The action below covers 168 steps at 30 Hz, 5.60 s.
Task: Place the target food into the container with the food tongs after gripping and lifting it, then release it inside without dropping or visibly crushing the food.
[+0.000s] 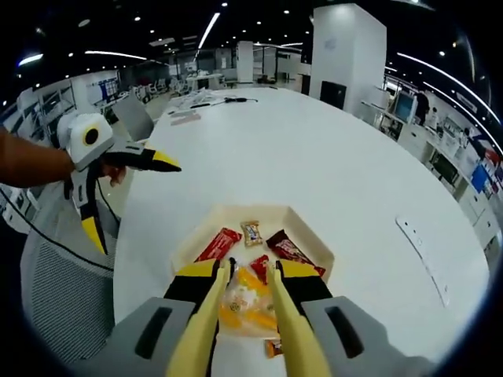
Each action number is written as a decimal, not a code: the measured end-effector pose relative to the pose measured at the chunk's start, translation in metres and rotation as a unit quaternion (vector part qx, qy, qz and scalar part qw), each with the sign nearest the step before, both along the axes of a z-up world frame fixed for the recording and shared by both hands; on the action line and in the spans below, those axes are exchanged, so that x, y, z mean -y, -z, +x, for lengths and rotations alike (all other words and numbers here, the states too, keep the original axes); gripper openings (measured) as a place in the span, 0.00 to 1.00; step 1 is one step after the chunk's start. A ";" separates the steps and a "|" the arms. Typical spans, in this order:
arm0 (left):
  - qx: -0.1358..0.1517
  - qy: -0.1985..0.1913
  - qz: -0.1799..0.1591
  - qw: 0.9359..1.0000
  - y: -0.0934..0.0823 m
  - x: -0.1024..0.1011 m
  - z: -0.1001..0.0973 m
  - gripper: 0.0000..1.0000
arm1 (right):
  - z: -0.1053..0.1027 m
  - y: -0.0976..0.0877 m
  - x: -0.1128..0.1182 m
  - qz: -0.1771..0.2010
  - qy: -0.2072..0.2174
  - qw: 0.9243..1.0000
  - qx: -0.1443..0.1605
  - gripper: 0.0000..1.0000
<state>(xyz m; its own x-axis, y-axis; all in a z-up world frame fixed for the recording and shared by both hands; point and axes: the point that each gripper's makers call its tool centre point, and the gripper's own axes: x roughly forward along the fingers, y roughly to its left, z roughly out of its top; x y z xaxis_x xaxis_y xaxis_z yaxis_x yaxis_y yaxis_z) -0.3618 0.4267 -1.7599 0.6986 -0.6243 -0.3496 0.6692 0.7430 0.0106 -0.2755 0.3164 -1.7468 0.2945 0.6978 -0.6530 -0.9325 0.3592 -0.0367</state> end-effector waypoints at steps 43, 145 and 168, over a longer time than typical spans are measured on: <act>0.050 -0.020 -0.023 0.998 -0.048 -0.006 -0.047 0.99 | 0.009 0.006 0.120 -0.002 0.110 0.994 0.006 0.28; -0.005 0.005 -0.018 1.000 -0.025 0.009 -0.052 0.96 | 0.035 0.085 0.247 -0.068 0.269 0.959 -0.056 0.29; -0.007 0.003 -0.017 1.000 -0.024 0.007 -0.051 0.95 | 0.032 0.091 0.240 -0.109 0.202 0.973 -0.036 0.21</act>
<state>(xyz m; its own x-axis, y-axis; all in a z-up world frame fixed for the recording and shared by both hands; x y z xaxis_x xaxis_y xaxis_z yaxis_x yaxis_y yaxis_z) -0.4133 0.4193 -1.7362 0.6897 -0.6408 -0.3371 0.6742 0.7382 -0.0239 -0.2439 0.0769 -1.8376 0.4638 0.3771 -0.8016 -0.7196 0.6882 -0.0926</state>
